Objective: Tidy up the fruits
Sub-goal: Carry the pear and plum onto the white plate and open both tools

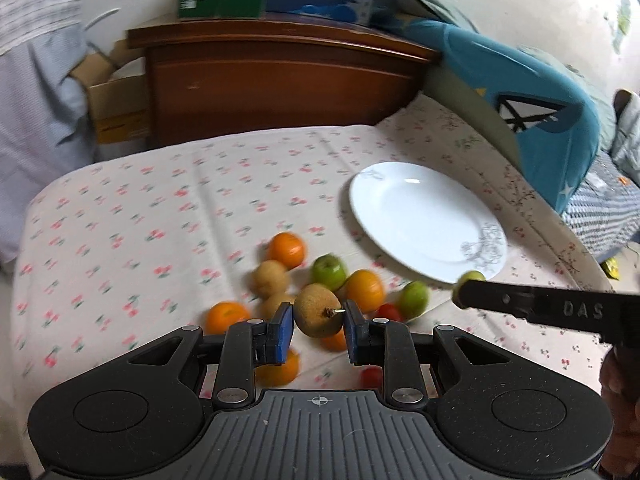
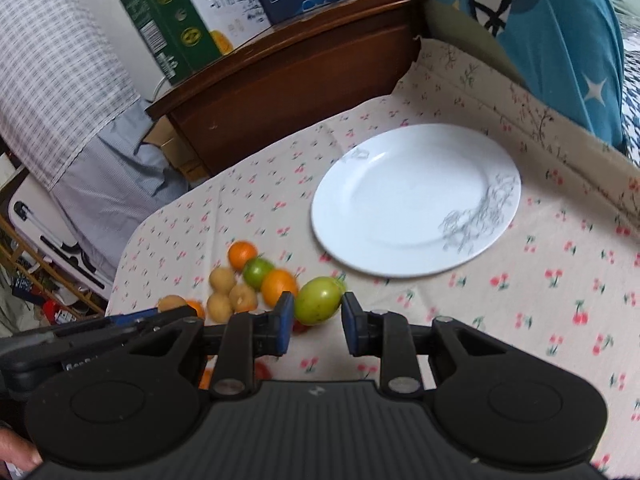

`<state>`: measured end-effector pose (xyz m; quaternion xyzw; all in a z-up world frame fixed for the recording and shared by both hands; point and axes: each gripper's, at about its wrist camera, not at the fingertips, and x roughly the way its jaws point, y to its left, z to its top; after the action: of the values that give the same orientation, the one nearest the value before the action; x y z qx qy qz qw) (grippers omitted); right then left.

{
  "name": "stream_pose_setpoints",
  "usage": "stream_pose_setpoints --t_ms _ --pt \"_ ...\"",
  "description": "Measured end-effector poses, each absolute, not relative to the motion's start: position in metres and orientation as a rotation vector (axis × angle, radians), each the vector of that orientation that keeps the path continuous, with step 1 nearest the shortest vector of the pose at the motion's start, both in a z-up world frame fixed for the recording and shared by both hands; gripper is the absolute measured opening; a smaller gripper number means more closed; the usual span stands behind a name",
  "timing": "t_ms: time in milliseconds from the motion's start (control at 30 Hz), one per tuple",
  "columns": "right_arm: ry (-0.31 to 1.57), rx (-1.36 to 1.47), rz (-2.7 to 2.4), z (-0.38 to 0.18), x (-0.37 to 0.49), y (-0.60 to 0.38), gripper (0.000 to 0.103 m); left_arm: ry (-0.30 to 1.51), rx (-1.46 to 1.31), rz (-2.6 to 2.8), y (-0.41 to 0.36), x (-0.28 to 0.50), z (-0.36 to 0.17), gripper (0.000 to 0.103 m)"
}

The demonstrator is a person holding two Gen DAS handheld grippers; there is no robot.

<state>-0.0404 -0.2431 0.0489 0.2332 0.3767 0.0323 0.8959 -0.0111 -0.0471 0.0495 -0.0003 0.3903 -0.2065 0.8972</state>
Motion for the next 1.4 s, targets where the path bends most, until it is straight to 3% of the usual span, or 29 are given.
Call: stream_pose_setpoints --t_ms 867,1400 --pt "0.828 0.535 -0.048 0.025 0.023 -0.302 0.026 0.809 0.025 -0.613 -0.131 0.06 0.035 0.024" --pt "0.821 0.531 -0.334 0.021 0.014 -0.333 0.036 0.825 0.008 -0.566 -0.134 0.074 0.025 0.029"
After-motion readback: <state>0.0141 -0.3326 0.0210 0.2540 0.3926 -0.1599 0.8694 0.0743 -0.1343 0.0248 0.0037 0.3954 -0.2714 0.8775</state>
